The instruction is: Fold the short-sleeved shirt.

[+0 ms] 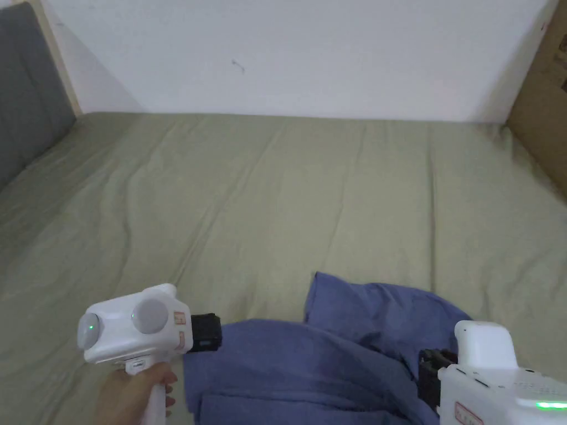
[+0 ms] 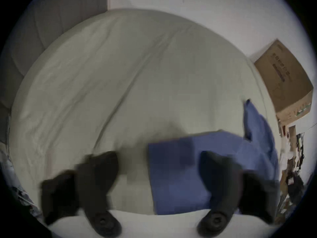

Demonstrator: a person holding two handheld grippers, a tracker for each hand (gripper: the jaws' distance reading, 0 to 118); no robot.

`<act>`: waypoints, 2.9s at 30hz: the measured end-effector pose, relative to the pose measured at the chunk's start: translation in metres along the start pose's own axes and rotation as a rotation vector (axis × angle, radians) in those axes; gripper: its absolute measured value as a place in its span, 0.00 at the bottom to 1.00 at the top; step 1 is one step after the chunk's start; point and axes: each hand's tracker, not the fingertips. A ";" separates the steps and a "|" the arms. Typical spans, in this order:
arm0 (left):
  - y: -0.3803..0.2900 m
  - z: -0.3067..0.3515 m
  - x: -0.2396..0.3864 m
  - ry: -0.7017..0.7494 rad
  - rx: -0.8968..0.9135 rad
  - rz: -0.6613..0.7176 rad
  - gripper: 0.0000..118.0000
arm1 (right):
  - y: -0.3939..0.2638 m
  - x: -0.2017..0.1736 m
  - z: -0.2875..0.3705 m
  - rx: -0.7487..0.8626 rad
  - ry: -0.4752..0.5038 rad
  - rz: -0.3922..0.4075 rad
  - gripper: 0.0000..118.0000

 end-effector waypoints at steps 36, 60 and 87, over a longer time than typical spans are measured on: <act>-0.006 0.065 0.015 -0.040 0.125 -0.017 0.02 | 0.120 0.115 -0.195 -0.335 -0.042 0.108 0.00; 0.163 0.374 0.075 -0.012 0.756 -0.151 0.01 | 0.389 0.148 0.150 0.312 -0.116 -0.100 0.00; 0.290 0.260 0.116 0.180 0.765 -0.227 0.01 | 0.446 0.147 0.026 0.318 -0.130 -0.188 0.00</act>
